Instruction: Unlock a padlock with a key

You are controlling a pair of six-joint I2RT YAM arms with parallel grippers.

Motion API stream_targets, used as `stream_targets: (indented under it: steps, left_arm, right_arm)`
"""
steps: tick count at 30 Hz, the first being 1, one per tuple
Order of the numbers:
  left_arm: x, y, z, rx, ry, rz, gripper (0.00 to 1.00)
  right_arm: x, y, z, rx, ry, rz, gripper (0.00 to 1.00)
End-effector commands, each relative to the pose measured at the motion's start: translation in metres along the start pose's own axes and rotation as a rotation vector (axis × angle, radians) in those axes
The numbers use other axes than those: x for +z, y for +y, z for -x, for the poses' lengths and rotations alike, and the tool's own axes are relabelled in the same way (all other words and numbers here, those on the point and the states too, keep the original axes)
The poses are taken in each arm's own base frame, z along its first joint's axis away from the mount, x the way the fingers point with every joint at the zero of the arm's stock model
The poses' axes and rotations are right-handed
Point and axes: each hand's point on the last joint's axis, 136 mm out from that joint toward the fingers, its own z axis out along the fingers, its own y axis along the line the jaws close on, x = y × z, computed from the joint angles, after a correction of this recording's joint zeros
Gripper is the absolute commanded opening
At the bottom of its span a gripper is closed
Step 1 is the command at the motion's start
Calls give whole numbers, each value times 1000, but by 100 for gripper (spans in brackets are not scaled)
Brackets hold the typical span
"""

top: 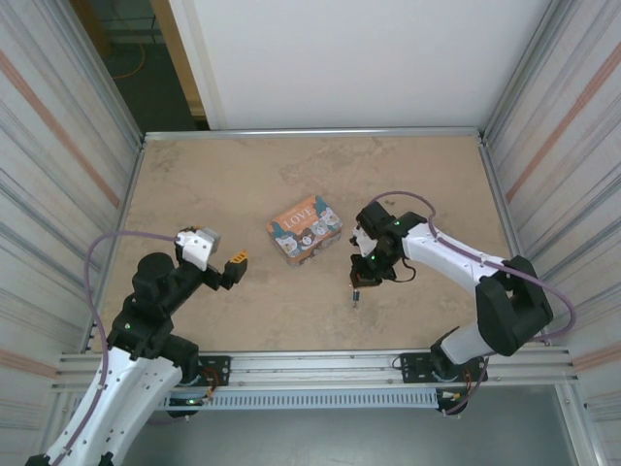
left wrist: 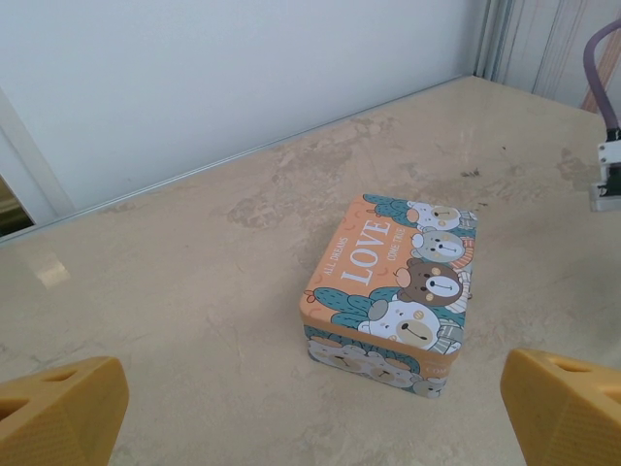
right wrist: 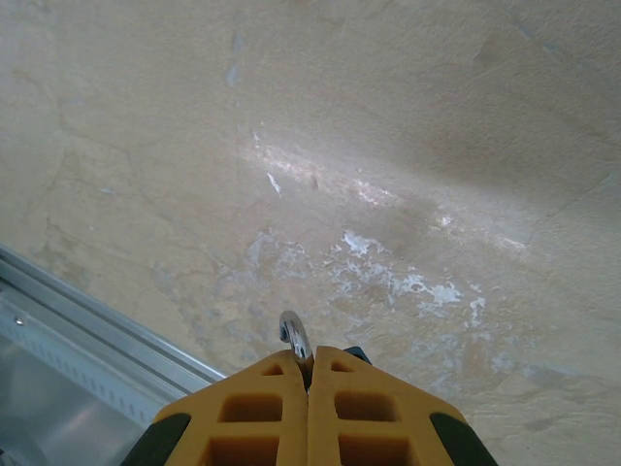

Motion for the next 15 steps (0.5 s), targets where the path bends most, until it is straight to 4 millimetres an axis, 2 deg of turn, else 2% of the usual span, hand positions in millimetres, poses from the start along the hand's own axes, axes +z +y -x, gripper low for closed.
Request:
stream_targets:
  steps: [1,15]
  left_arm:
    - [2,0,0,-9,-11,-4,99]
    - [3,1,-1,-16,-5,-3,99]
  right_arm:
    - [2,5,7,-36,-1,-2,0]
    - [28,0,17,-40,28,-42,0]
